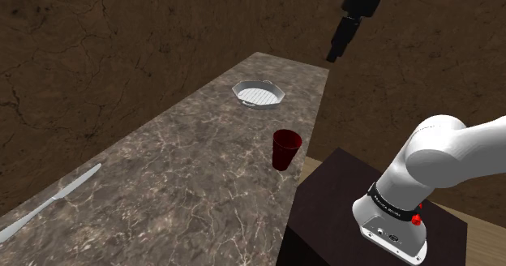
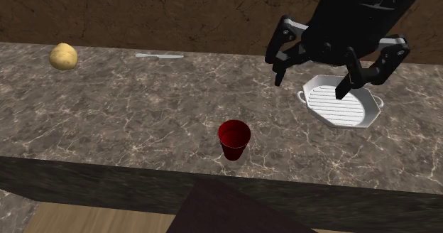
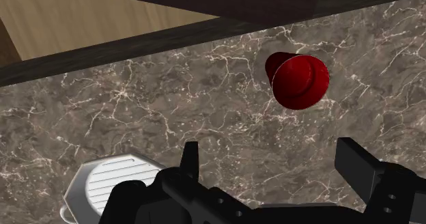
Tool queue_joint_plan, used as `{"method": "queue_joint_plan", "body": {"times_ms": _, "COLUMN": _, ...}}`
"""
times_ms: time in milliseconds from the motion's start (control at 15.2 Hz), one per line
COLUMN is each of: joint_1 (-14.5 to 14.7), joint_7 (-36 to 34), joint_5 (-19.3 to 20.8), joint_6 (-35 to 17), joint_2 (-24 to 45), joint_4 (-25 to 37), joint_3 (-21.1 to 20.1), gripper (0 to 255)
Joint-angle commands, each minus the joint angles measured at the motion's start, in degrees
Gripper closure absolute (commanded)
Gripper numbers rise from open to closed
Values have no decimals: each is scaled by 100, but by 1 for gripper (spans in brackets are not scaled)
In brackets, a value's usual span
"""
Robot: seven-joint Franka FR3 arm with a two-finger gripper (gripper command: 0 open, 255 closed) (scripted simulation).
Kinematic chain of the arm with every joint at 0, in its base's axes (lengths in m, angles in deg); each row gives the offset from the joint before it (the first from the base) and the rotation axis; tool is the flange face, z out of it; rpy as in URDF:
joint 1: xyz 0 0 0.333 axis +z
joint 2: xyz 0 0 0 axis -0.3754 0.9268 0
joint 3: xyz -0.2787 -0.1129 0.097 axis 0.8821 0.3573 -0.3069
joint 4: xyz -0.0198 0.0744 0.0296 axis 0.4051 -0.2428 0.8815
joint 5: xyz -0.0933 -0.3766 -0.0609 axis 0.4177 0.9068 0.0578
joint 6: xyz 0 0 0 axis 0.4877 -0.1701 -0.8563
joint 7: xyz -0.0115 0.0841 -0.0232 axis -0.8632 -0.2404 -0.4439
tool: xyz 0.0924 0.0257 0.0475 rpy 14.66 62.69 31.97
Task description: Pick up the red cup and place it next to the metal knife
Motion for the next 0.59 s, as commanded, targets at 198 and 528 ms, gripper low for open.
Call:
{"method": "queue_joint_plan", "body": {"times_ms": 198, "joint_1": 14, "joint_7": -140, "joint_5": -171, "joint_6": -458, "joint_2": -39, "joint_4": -573, "joint_3": -84, "gripper": 0}}
{"method": "queue_joint_plan", "body": {"times_ms": 528, "joint_1": 72, "joint_7": -355, "joint_5": -498, "joint_6": -1274, "joint_2": 38, "joint_4": -1431, "joint_3": -256, "gripper": 0}}
